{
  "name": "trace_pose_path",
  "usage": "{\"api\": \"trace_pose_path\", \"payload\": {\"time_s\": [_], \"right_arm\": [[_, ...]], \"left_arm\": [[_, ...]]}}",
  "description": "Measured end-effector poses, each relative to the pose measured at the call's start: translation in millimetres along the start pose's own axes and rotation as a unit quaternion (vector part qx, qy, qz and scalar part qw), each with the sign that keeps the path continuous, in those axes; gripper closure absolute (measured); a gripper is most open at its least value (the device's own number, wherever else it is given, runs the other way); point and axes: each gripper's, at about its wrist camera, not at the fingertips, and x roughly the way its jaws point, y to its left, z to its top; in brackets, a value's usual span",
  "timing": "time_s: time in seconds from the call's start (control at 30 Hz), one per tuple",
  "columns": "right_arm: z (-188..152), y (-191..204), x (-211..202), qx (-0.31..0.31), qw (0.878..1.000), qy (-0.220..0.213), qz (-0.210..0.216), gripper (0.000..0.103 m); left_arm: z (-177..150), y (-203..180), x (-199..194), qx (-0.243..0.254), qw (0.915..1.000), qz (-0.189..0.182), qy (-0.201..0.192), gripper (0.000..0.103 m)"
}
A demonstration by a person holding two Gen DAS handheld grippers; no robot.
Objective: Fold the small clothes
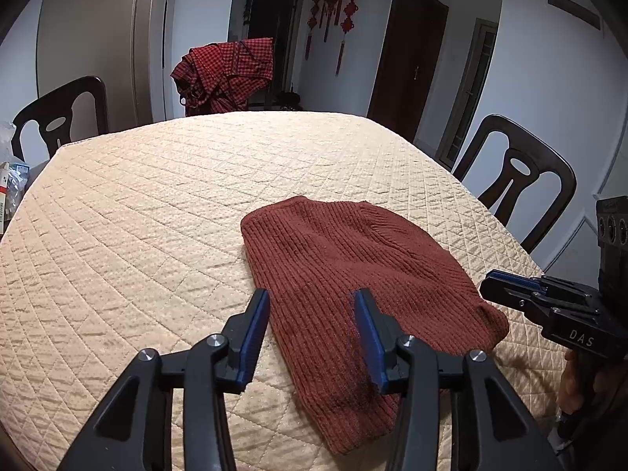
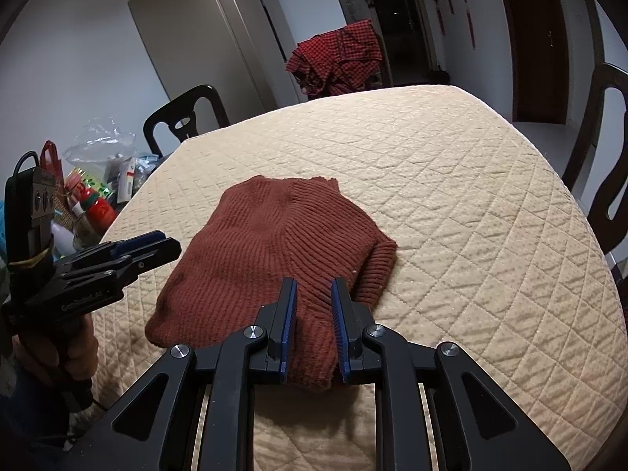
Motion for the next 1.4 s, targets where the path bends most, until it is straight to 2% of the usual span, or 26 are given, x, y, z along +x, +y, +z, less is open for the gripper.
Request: {"api": "trace_pose_path", "payload": {"time_s": [0.17,0.2,0.23,0.3,0.63,0.83,0.93,1.2,1.4], "right_arm": [[1.5,-5.0,1.3,0.006,1.0,0.001,-0.002,0.082],[2.1,-5.7,1.8,0.007,1.0,0.001,-0.002,0.078],[2.7,-6.4,2.2,0.007,1.0,0.001,-0.001,0.066],[4.4,-8.8,2.1,0.014,1.0,-0.003,0.006,0.052],[12.4,-21.6,17.3,0.035,0.999,0.013,0.029,0.052],[12.3,-35.5,38.3,0.063,0.996,0.041,0.045,0.052],[11.0,-47.1,46.5,0.096,0.992,0.05,0.069,0.049],[6.3,-57.0,44.6,0.125,0.985,0.045,0.111,0.049],[9.6,-58.5,51.3,0.126,0.985,0.04,0.109,0.049]], "left_arm": [[1.6,-1.4,4.3,-0.001,1.0,-0.002,0.003,0.054],[2.1,-1.0,5.5,-0.002,1.0,-0.003,0.003,0.053],[2.1,-1.0,6.3,-0.004,1.0,-0.003,0.003,0.053],[2.4,0.2,8.0,-0.008,0.9999,-0.006,0.003,0.051],[-2.5,8.7,22.5,-0.032,0.9993,-0.013,0.017,0.049],[-11.8,21.2,34.8,-0.064,0.9969,-0.038,0.025,0.038],[-15.0,27.3,40.6,-0.081,0.9947,-0.056,0.031,0.035],[-19.9,29.5,47.2,-0.098,0.9907,-0.086,0.038,0.034],[-18.5,28.4,49.2,-0.093,0.9909,-0.089,0.039,0.034]]}}
